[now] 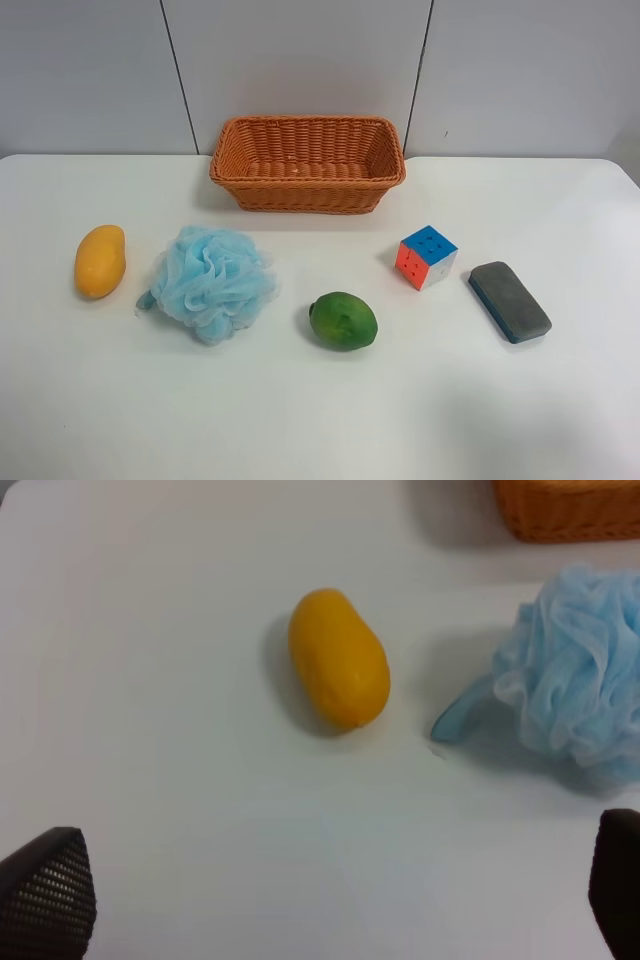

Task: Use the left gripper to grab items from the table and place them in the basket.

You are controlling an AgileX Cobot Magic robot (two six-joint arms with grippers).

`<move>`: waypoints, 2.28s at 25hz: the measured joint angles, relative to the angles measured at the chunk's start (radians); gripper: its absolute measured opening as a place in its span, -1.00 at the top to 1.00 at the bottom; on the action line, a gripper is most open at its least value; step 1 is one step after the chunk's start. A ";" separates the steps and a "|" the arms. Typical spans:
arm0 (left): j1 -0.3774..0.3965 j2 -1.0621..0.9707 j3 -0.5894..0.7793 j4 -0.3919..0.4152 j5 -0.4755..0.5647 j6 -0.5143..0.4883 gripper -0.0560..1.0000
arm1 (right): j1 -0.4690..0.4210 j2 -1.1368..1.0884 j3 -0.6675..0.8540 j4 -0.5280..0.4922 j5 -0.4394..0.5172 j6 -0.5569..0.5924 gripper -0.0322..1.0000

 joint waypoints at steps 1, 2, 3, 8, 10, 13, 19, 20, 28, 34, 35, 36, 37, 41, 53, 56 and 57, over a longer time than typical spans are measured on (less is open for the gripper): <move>0.000 0.039 -0.020 0.000 0.007 0.000 -0.99 | 0.000 0.000 0.000 0.000 0.000 0.000 -0.98; 0.000 0.085 -0.046 0.000 0.015 0.000 -0.99 | 0.000 0.000 0.000 0.000 0.000 0.000 -0.98; 0.000 0.127 -0.073 0.000 0.018 0.000 -0.99 | 0.000 0.000 0.000 0.000 0.000 0.000 -0.98; 0.000 0.419 -0.222 0.000 0.064 0.000 -0.99 | 0.000 0.000 0.000 0.000 0.000 0.000 -0.98; 0.000 0.539 -0.288 0.000 0.082 0.000 -0.99 | 0.000 0.000 0.000 0.000 0.000 0.000 -0.98; 0.000 0.733 -0.368 -0.002 0.103 -0.001 -0.99 | 0.000 0.000 0.000 0.000 0.000 0.000 -0.98; -0.086 1.026 -0.474 0.001 0.114 -0.078 -0.99 | 0.000 0.000 0.000 0.000 0.000 0.000 -0.98; -0.111 1.067 -0.488 0.003 0.109 -0.097 -0.99 | 0.000 0.000 0.000 0.000 0.000 0.000 -0.98; -0.307 1.313 -0.525 0.008 -0.009 -0.282 -0.99 | 0.000 0.000 0.000 0.000 0.000 0.000 -0.98; -0.400 1.473 -0.527 -0.003 -0.143 -0.371 -0.99 | 0.000 0.000 0.000 0.000 0.000 0.000 -0.98; -0.409 1.498 -0.527 -0.008 -0.158 -0.378 -0.99 | 0.000 0.000 0.000 0.000 0.000 0.000 -0.98; -0.413 1.518 -0.527 -0.016 -0.177 -0.383 -0.99 | 0.000 0.000 0.000 0.000 0.000 0.000 -0.98; -0.417 1.542 -0.527 -0.027 -0.191 -0.386 -0.99 | 0.000 0.000 0.000 0.000 0.000 0.000 -0.98; -0.419 1.620 -0.527 -0.080 -0.240 -0.386 -0.99 | 0.000 0.000 0.000 0.000 0.000 0.000 -0.98; -0.419 1.773 -0.527 -0.208 -0.345 -0.348 -0.99 | 0.000 0.000 0.000 0.000 0.000 0.000 -0.98; -0.419 1.810 -0.528 -0.239 -0.369 -0.327 -0.99 | 0.000 0.000 0.000 0.000 0.000 0.000 -0.98; -0.419 1.819 -0.528 -0.250 -0.374 -0.318 -0.99 | 0.000 0.000 0.000 0.000 0.000 0.000 -0.98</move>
